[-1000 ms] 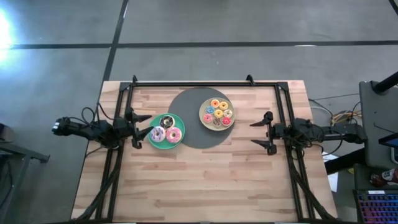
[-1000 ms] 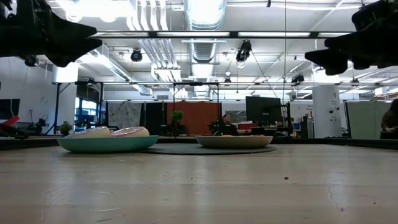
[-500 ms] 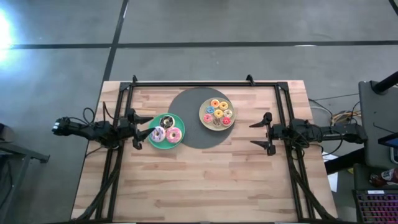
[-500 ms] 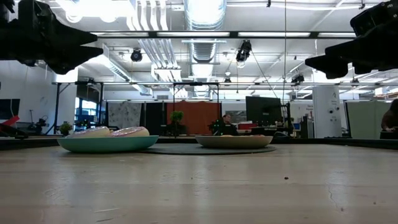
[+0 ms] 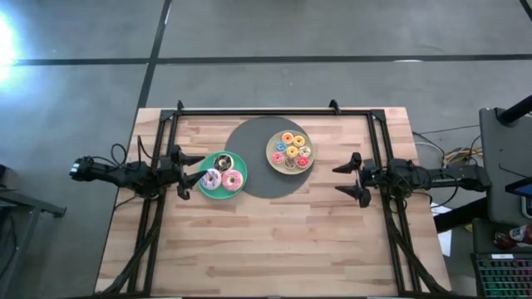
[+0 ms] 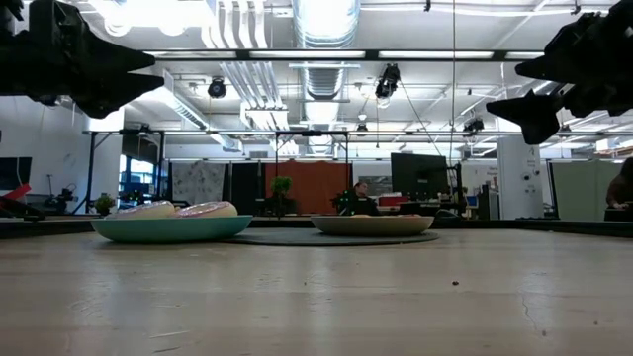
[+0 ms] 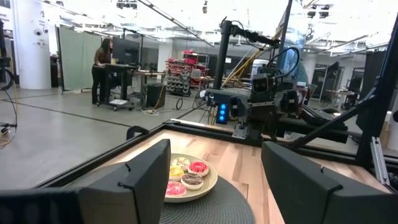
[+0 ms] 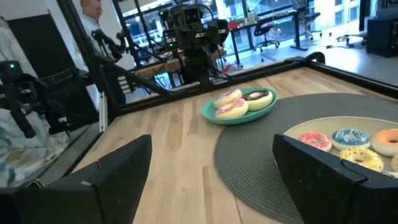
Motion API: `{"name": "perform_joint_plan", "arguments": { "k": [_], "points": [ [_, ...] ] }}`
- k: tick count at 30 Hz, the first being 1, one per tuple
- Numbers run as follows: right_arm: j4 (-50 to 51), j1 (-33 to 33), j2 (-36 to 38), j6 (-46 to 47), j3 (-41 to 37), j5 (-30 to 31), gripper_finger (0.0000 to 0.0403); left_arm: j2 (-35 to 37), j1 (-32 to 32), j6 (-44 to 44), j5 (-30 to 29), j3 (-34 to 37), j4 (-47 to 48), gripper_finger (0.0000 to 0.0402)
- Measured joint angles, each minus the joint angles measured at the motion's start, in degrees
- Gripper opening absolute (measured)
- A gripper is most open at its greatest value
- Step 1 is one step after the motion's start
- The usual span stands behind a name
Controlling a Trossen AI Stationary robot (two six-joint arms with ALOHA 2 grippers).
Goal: Pick & Place donuts
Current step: Return to Home Position
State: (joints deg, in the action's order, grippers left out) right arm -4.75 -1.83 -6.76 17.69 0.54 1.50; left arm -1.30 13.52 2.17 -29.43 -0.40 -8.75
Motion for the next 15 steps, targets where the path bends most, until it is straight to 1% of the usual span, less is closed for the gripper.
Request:
{"name": "perform_joint_plan", "arguments": {
  "k": [4,15],
  "points": [
    [0.00,0.00,-0.03,-1.54,0.00,0.00,0.0326,0.00,0.00,0.00,0.00,0.00,0.00,0.0227],
    [0.00,-0.04,-0.07,-1.81,0.00,0.02,0.0315,0.00,0.00,0.00,0.00,0.02,0.00,0.0227]
  ]
}}
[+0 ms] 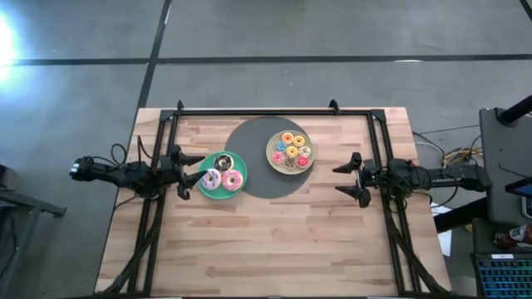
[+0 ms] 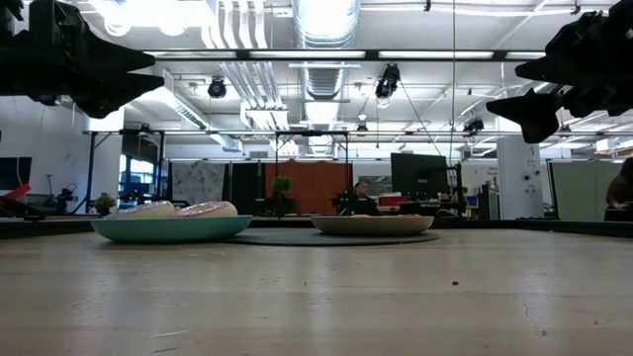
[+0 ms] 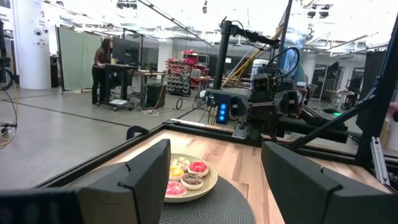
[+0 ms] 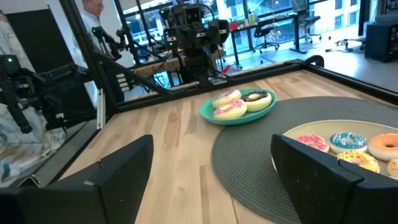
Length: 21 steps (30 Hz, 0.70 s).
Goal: Pick & Place donuts
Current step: Return to Home Position
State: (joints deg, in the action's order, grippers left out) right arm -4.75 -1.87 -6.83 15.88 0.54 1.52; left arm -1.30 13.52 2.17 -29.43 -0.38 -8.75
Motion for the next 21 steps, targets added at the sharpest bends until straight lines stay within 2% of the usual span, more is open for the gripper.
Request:
{"name": "perform_joint_plan", "arguments": {
  "k": [13,21],
  "points": [
    [0.04,0.00,0.00,0.40,0.00,-1.52,0.0327,0.00,0.00,0.00,0.00,0.02,0.00,0.0227],
    [0.03,0.00,-0.01,-1.17,0.00,-1.49,0.0320,0.00,0.00,0.00,0.00,0.02,0.02,0.0227]
  ]
}}
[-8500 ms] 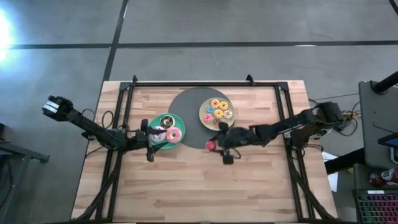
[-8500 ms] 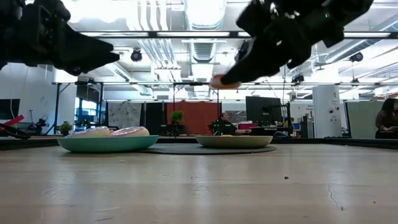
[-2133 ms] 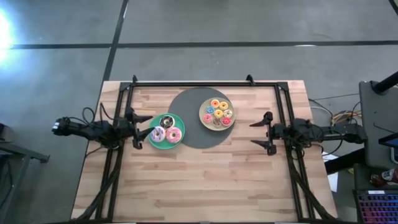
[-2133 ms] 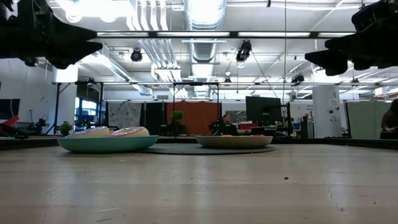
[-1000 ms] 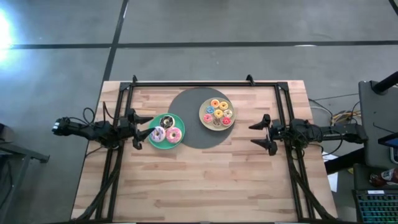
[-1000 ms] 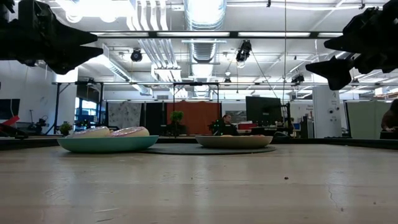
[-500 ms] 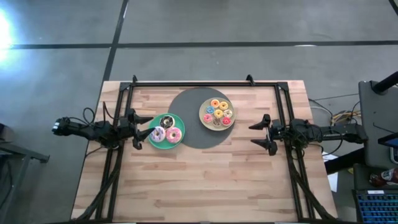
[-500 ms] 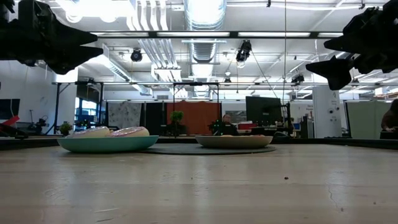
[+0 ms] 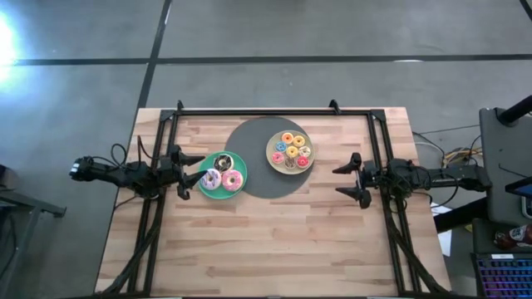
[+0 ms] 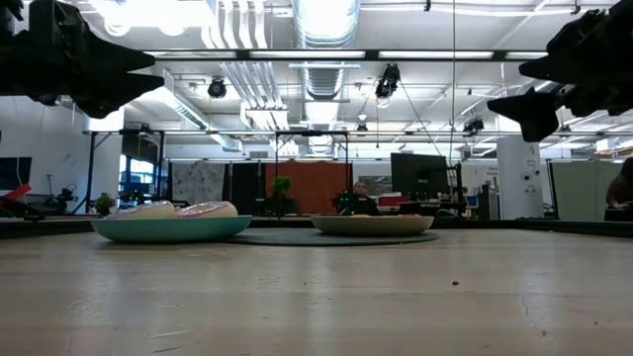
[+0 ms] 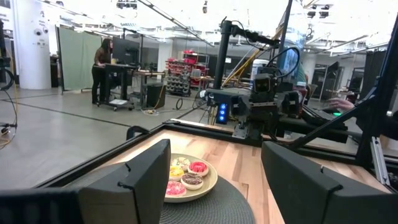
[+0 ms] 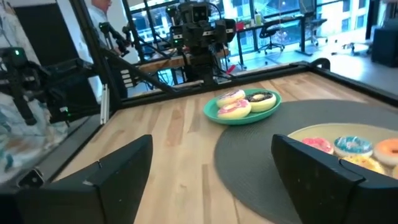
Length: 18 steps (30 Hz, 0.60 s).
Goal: Pick & Place donuts
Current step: Return to Home Position
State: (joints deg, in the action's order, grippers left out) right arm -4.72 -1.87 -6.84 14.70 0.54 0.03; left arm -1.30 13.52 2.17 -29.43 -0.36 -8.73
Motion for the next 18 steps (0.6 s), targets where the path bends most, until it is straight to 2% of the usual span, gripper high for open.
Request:
{"name": "perform_joint_plan", "arguments": {
  "k": [7,18],
  "points": [
    [-0.01,0.00,-0.01,-5.59,0.00,0.02,0.0321,0.00,0.00,0.00,0.00,0.00,0.00,0.0227],
    [-0.01,0.00,-0.01,-5.84,0.00,0.04,0.0323,0.00,0.00,0.00,0.00,0.00,-0.02,0.0227]
  ]
}}
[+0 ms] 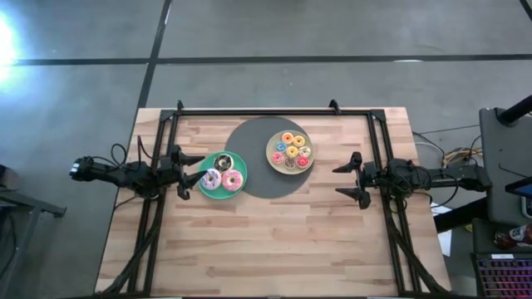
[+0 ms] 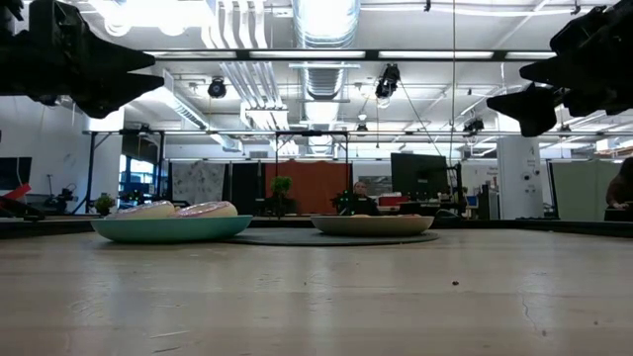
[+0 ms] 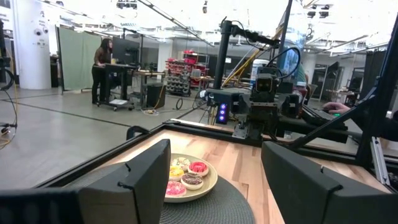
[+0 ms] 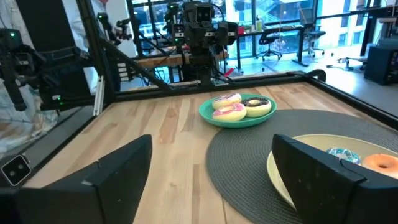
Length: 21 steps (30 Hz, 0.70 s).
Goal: Pick & Place donuts
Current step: Return to Home Position
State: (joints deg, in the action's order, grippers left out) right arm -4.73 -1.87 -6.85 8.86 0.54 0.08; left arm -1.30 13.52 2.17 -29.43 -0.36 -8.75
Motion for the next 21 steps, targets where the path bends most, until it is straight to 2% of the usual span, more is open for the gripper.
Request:
{"name": "perform_joint_plan", "arguments": {
  "k": [9,21],
  "points": [
    [0.00,0.00,0.00,0.13,0.00,0.02,0.0315,0.00,0.00,0.00,0.00,0.00,0.02,0.0227],
    [0.00,0.02,0.00,0.11,0.00,0.02,0.0327,0.00,0.00,0.00,0.00,0.00,0.02,0.0227]
  ]
}}
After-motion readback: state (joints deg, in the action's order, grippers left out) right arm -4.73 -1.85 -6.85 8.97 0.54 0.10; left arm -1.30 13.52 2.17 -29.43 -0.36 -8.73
